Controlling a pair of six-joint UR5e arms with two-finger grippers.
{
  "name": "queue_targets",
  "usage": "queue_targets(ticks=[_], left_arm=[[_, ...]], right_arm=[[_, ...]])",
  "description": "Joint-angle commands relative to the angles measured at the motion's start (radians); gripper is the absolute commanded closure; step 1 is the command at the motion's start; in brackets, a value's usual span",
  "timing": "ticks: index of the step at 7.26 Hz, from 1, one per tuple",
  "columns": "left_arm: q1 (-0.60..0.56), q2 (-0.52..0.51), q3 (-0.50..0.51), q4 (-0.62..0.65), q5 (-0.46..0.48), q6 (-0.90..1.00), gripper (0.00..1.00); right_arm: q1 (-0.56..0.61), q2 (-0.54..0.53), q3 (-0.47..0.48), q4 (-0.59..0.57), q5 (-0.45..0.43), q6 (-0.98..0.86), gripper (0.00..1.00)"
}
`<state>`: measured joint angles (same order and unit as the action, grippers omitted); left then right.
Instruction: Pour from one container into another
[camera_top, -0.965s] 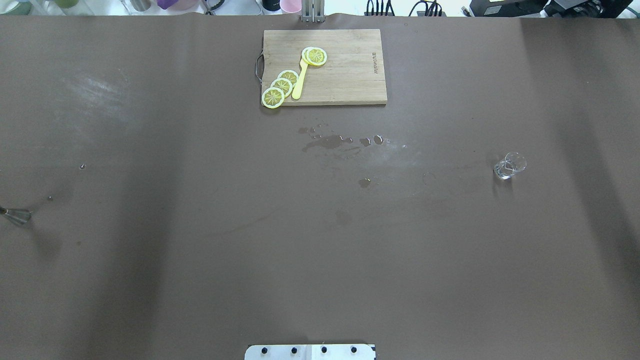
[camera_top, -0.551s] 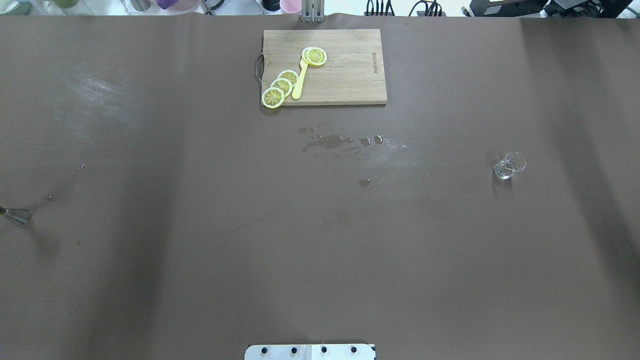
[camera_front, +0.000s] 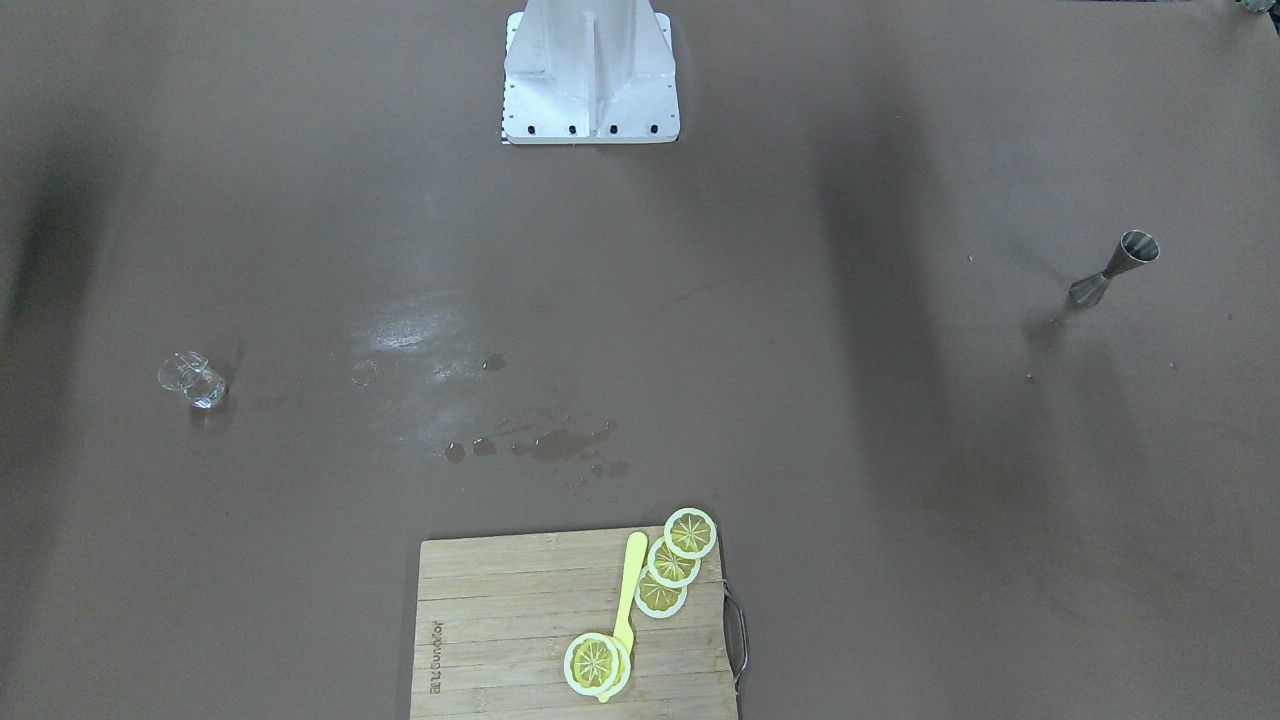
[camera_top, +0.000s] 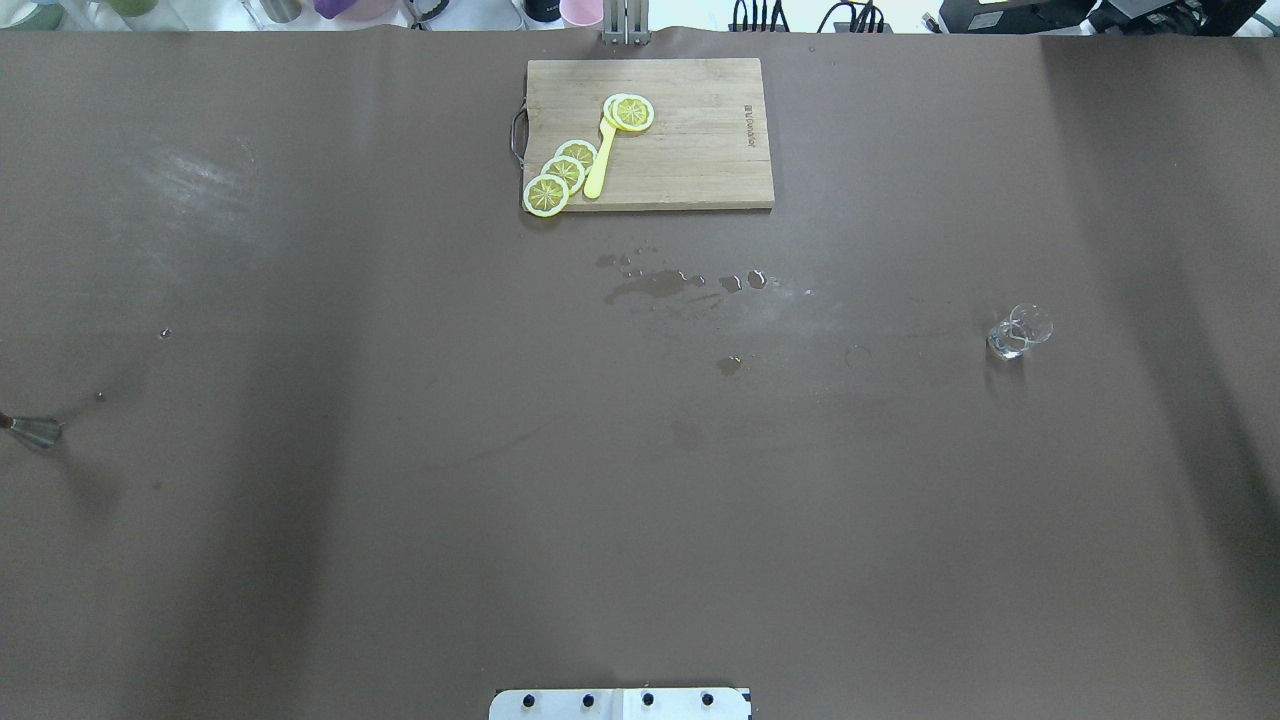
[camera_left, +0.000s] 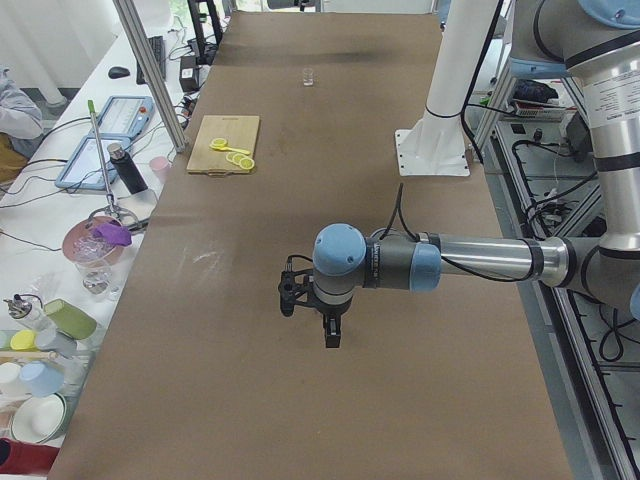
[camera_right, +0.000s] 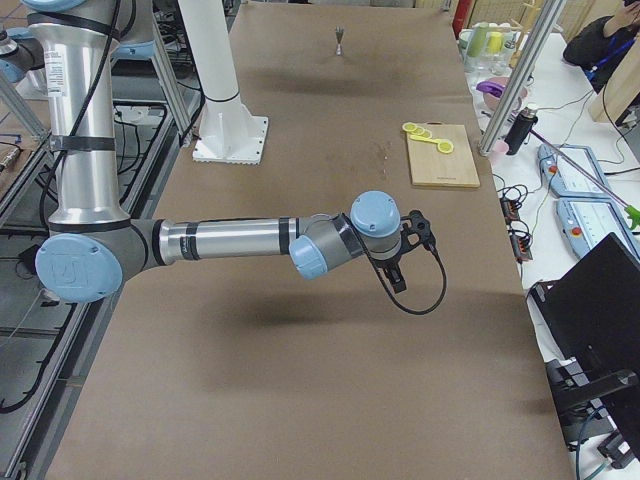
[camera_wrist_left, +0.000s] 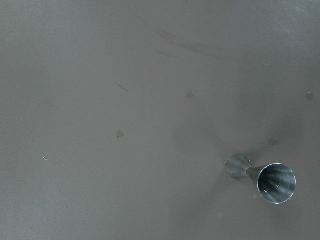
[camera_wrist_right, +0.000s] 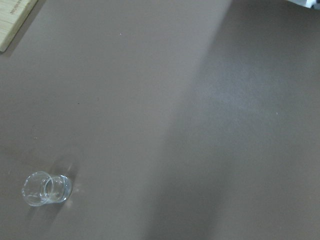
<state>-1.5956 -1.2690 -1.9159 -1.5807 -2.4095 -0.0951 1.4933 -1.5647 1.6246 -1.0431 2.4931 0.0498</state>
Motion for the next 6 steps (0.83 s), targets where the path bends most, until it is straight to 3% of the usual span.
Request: queue_targets(ticks=[1, 3, 5, 6], left_arm=[[0.0, 0.006, -0.006, -0.01, 0.009, 0.0, 0.01], [-0.001, 0.008, -0.005, -0.135, 0.01, -0.002, 0.01], [0.014, 0.104, 0.021, -0.461, 0.085, -0.006, 0.01], [0.082, 0.106, 0.05, -0.607, 0.14, -0.006, 0.01]], right_arm=[[-0.022, 0.014, -0.136, 0.363, -0.01, -0.01, 0.0], [-0.079, 0.047, -0.181, 0.41, -0.005, -0.03, 0.0], [-0.11, 0.069, -0.187, 0.434, 0.0, -0.039, 0.0], [-0.161, 0.078, -0.201, 0.452, 0.003, -0.045, 0.0]])
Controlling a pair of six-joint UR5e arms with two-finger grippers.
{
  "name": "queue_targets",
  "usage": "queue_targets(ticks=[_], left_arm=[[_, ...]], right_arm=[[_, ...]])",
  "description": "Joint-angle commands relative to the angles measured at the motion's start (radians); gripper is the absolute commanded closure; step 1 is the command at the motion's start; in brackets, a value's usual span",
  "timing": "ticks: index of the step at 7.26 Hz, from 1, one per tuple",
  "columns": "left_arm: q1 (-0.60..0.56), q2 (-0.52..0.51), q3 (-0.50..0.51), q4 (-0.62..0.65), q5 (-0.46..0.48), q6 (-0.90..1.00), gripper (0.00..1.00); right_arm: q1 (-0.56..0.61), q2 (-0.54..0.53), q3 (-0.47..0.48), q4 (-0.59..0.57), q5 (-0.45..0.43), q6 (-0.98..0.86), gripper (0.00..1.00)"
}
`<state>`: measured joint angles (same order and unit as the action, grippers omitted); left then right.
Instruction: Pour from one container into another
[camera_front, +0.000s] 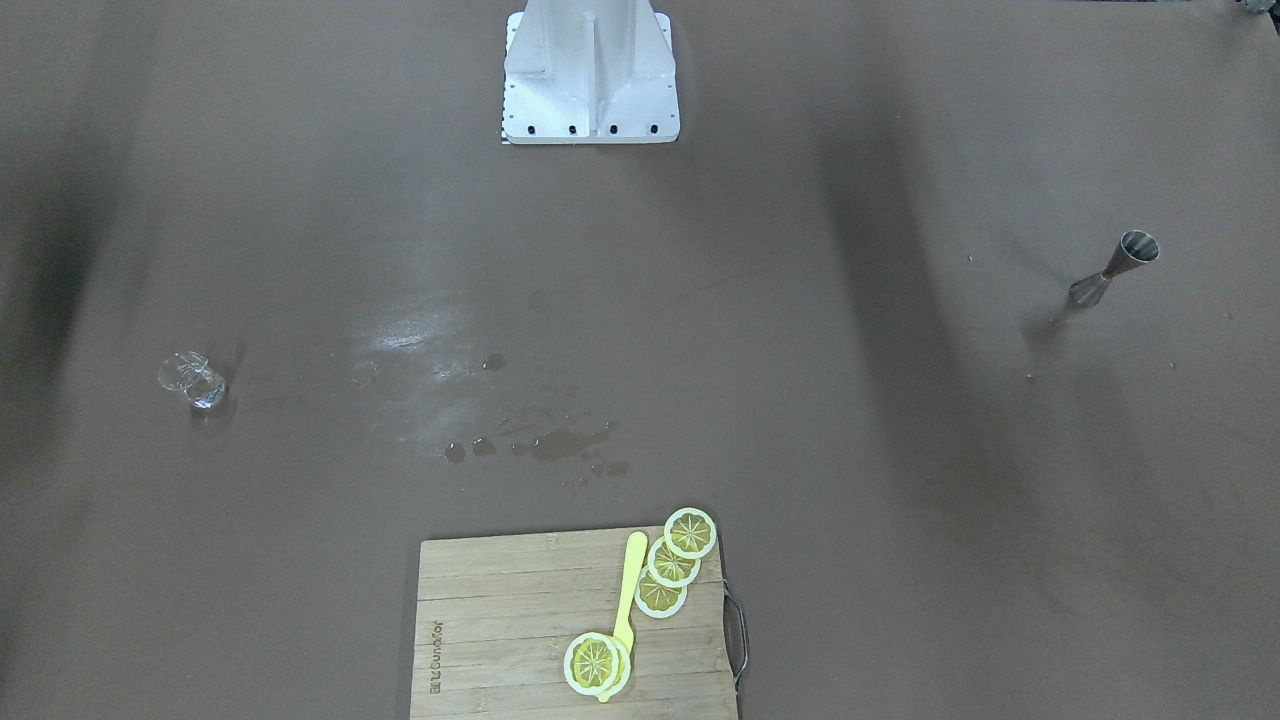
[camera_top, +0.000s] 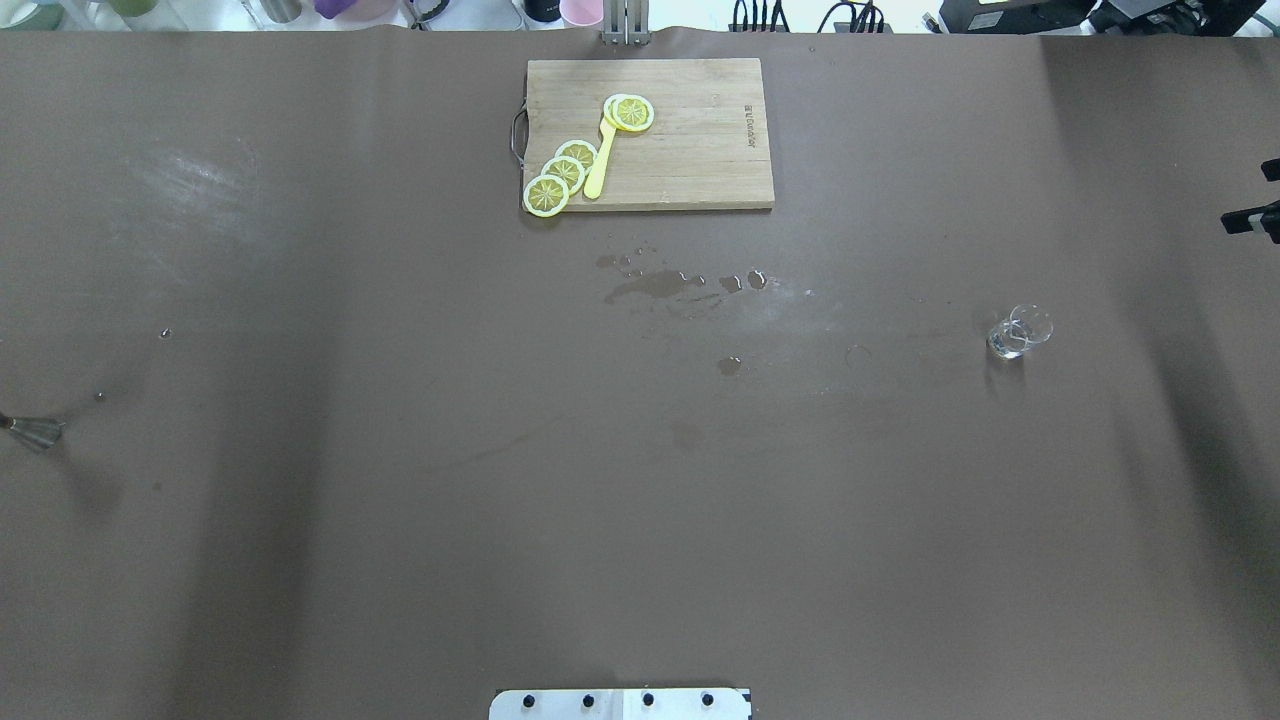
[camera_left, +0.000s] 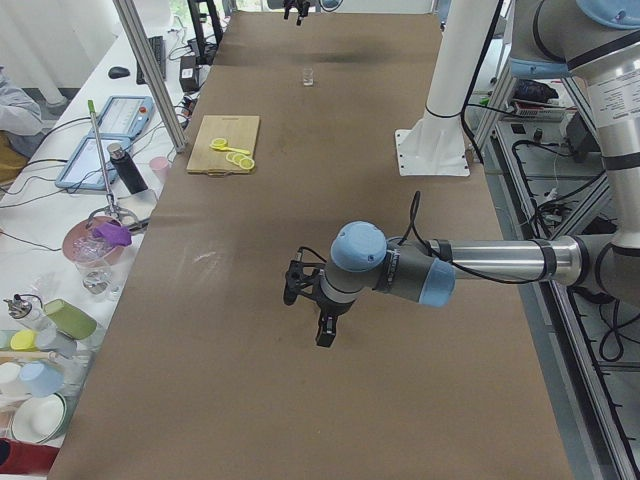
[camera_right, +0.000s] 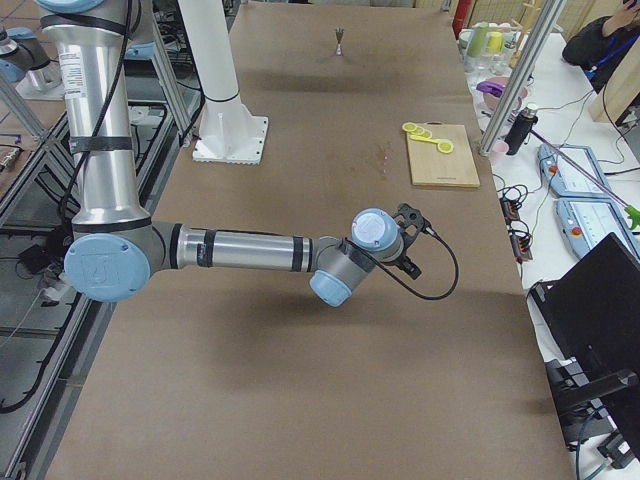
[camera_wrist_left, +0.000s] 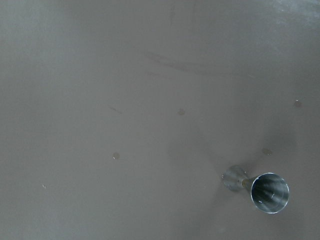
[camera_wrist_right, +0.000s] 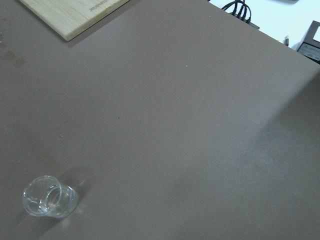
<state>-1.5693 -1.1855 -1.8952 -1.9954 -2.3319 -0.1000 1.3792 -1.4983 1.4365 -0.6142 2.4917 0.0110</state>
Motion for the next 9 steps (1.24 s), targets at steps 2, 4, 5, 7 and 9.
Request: queue_targets(ticks=[2, 4, 5, 7, 9], left_arm=[[0.119, 0.027, 0.077, -0.446, 0.144, -0.039, 0.01], [0.184, 0.027, 0.17, -0.703, 0.178, -0.294, 0.01], [0.237, 0.027, 0.209, -0.812, 0.247, -0.419, 0.01], [0.329, 0.032, 0.267, -1.024, 0.339, -0.632, 0.01], [0.542, 0.056, 0.315, -1.23, 0.597, -0.774, 0.01]], right_arm=[[-0.11, 0.076, -0.066, 0.056, 0.039, -0.162, 0.0], [-0.109, 0.056, -0.065, 0.123, 0.098, -0.256, 0.0], [-0.117, 0.044, -0.065, 0.155, 0.09, -0.258, 0.0], [-0.167, 0.02, -0.077, 0.241, 0.049, -0.263, 0.0], [-0.209, 0.016, -0.144, 0.367, 0.035, -0.261, 0.0]])
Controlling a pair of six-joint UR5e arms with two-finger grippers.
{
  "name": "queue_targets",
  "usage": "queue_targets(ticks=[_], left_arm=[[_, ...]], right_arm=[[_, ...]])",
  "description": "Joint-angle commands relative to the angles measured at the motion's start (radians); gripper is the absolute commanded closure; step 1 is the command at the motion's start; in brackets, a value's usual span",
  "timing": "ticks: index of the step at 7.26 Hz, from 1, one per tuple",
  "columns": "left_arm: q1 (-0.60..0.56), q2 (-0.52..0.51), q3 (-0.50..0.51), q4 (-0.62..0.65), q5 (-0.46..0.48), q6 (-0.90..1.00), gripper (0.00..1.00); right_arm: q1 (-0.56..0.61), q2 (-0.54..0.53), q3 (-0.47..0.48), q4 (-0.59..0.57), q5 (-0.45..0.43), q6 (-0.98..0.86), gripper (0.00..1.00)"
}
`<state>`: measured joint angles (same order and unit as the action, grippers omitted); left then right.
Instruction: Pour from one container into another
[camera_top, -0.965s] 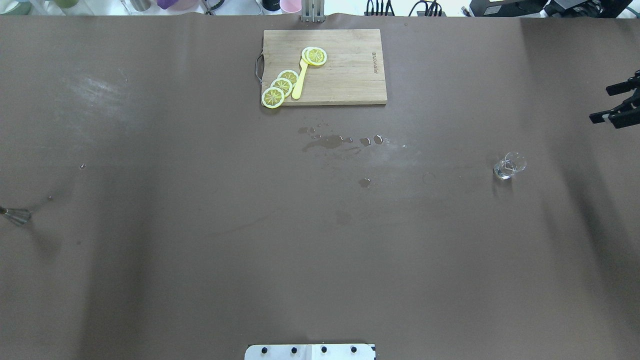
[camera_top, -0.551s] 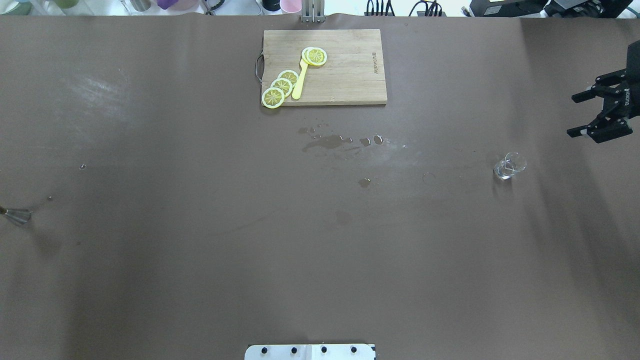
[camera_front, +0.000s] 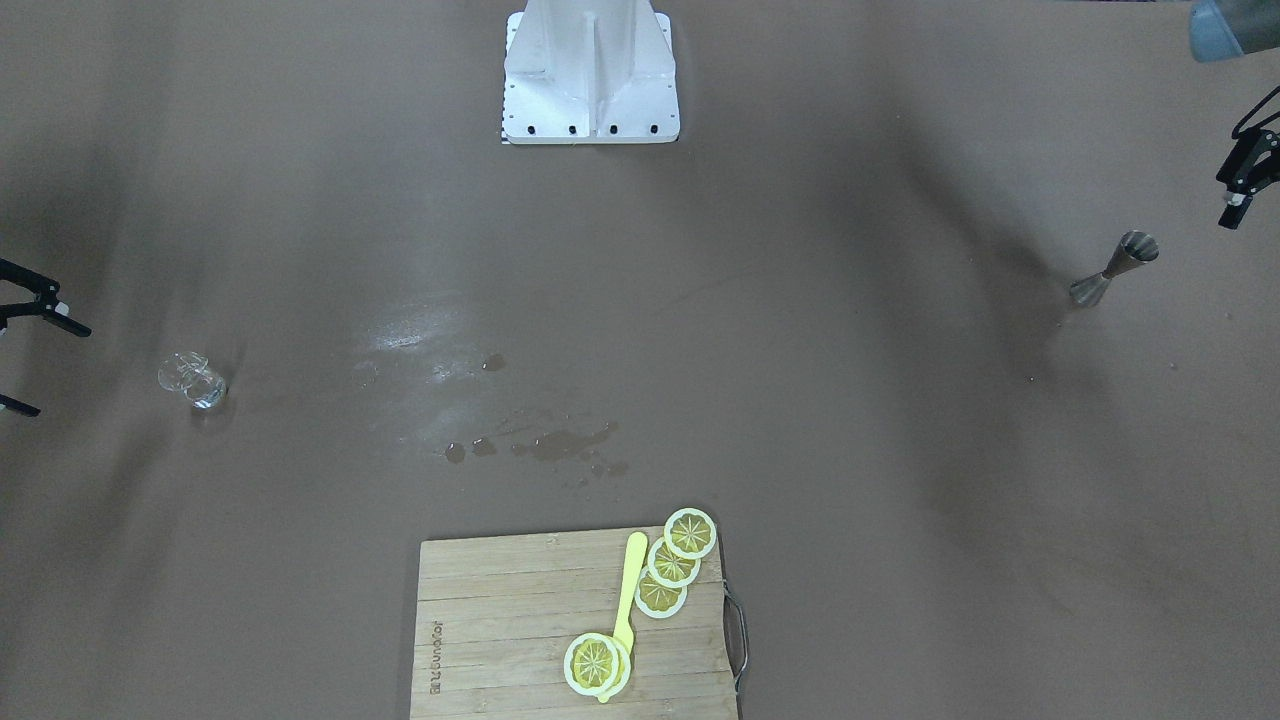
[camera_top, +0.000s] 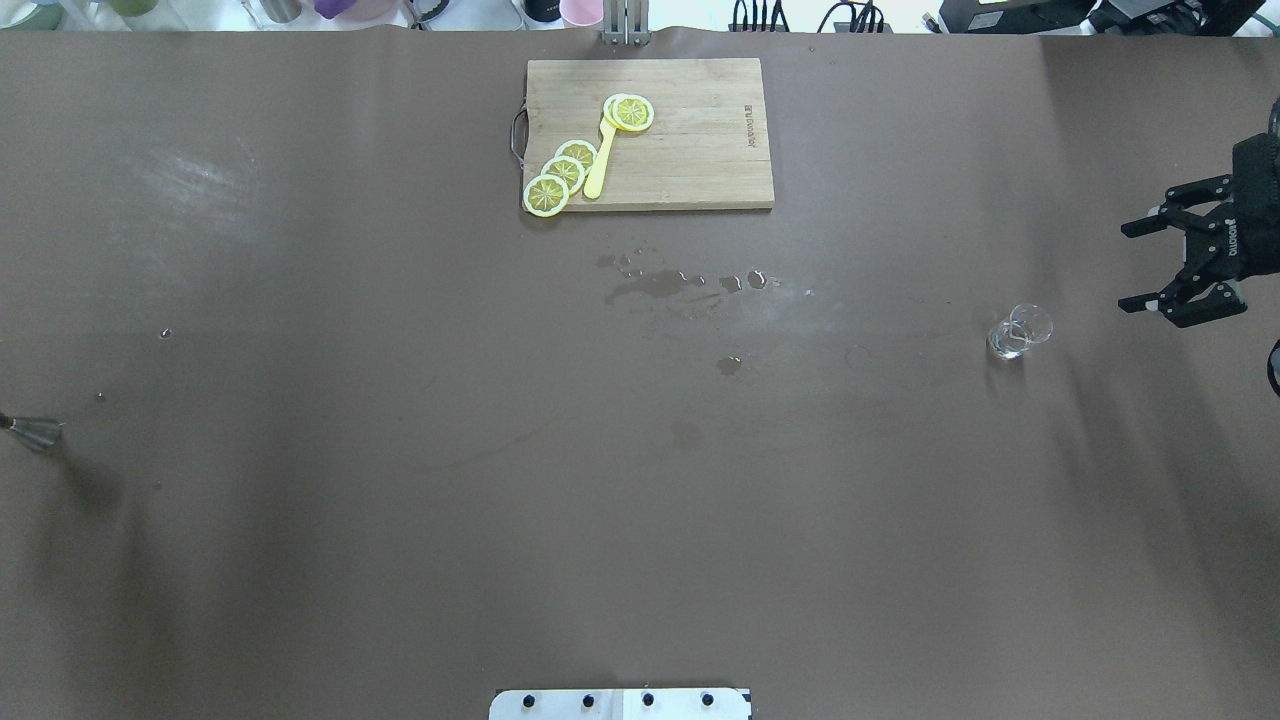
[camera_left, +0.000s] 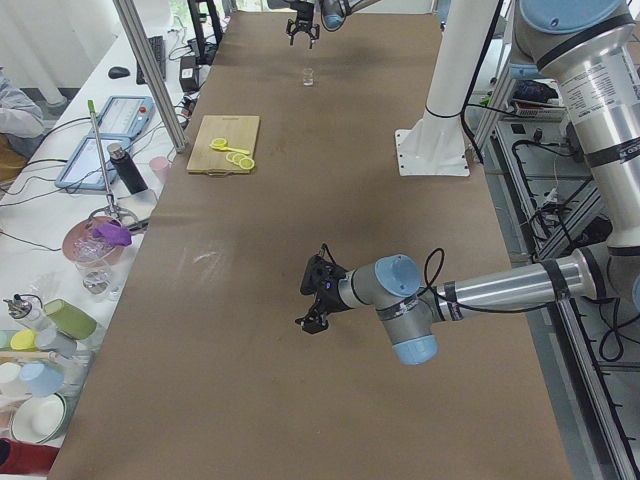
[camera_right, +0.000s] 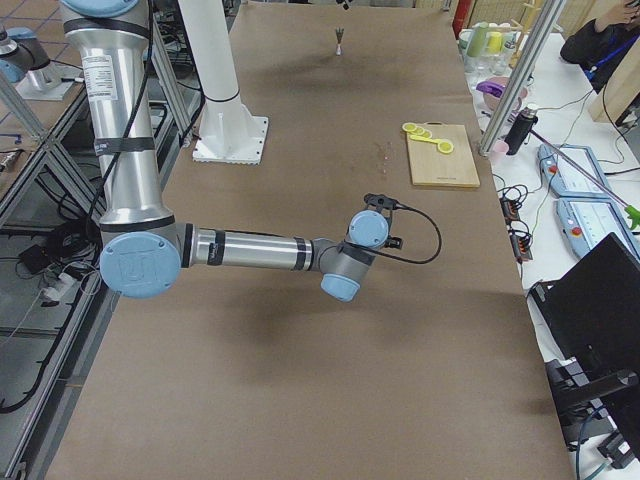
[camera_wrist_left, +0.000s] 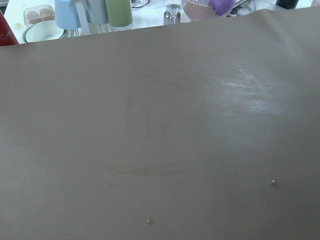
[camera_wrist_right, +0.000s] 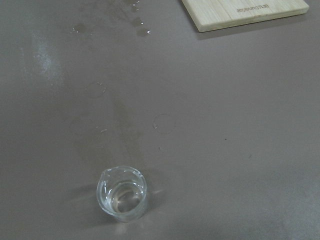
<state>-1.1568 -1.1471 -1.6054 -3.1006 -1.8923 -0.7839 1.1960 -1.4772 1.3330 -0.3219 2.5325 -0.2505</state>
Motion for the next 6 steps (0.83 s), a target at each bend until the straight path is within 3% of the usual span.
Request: queue_targets(ticks=[1, 4, 6], left_arm=[[0.223, 0.042, 0.019, -0.183, 0.256, -0.139, 0.01], [0.411, 0.087, -0.06, -0.237, 0.563, -0.144, 0.01], [0.414, 0.116, -0.068, -0.305, 0.576, -0.141, 0.01]], right_arm=[[-0.05, -0.002, -0.072, 0.11, -0.005, 0.0, 0.0], [-0.108, 0.003, -0.106, 0.132, -0.004, 0.0, 0.0], [-0.136, 0.011, -0.107, 0.133, -0.012, -0.003, 0.01]])
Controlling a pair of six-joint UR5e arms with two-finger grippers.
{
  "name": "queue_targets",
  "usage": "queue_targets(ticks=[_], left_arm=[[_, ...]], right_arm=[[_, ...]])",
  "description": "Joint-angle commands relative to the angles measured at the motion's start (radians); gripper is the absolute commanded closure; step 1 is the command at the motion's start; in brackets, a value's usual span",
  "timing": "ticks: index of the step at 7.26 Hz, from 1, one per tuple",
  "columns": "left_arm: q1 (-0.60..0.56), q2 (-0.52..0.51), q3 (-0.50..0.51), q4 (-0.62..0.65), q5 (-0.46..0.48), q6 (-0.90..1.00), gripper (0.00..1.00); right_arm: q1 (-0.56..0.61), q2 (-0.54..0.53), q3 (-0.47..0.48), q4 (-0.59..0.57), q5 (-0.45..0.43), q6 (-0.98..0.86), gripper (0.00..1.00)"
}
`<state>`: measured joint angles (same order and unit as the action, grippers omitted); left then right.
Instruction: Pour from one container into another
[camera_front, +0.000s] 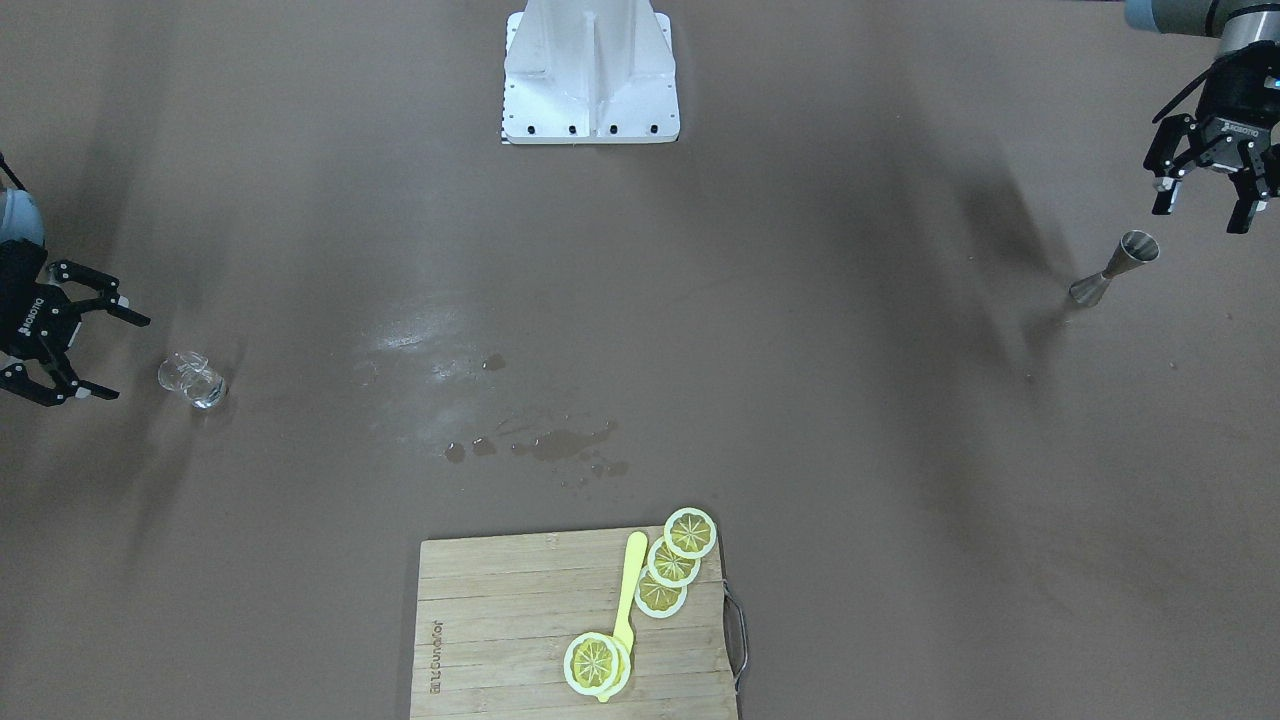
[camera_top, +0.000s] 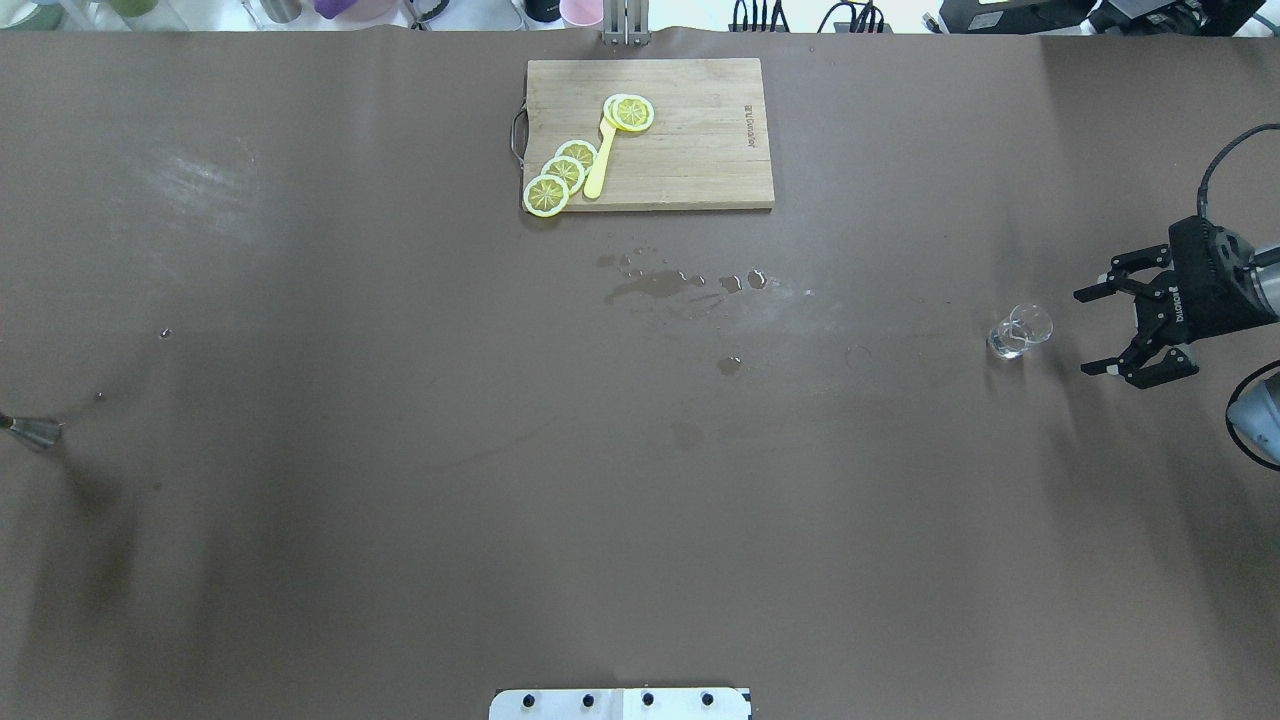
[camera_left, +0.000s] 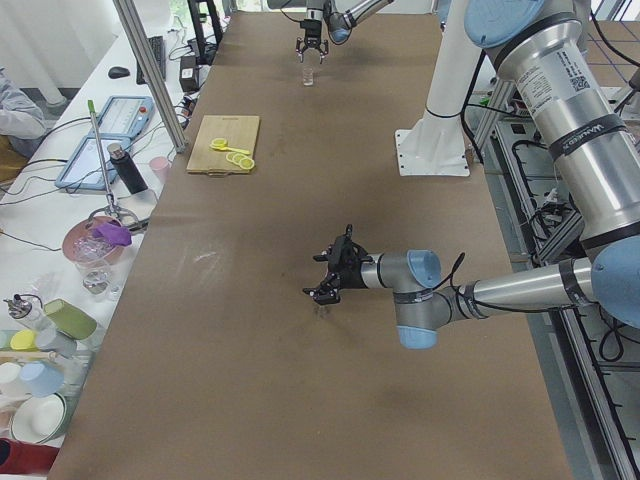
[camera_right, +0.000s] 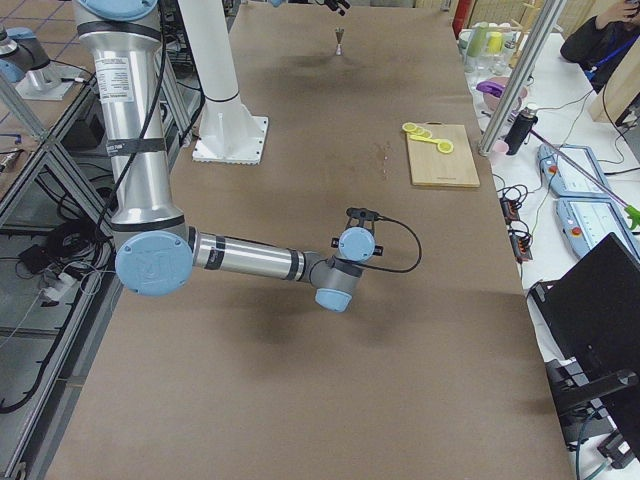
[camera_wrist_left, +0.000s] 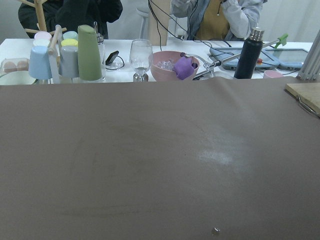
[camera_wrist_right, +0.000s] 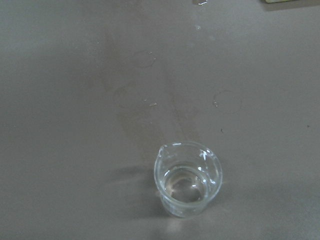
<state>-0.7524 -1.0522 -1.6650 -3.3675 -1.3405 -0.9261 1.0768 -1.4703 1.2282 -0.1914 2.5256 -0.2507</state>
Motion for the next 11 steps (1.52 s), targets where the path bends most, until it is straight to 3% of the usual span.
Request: queue_targets(ticks=[1, 6, 9, 11], left_arm=[[0.016, 0.029, -0.013, -0.047, 0.027, 0.001, 0.01], [0.132, 0.101, -0.012, -0.208, 0.124, 0.004, 0.01], [0.419, 0.104, -0.015, -0.214, 0.563, 0.001, 0.01], [0.491, 0.124, -0.016, -0.175, 0.601, 0.001, 0.01]], right_arm=[[-0.018, 0.024, -0.022, 0.001, -0.011, -0.002, 0.01], [-0.021, 0.126, -0.107, 0.006, -0.09, 0.001, 0.01], [-0.035, 0.12, -0.104, 0.032, -0.085, 0.007, 0.01], [-0.058, 0.108, -0.107, 0.075, -0.08, 0.01, 0.01]])
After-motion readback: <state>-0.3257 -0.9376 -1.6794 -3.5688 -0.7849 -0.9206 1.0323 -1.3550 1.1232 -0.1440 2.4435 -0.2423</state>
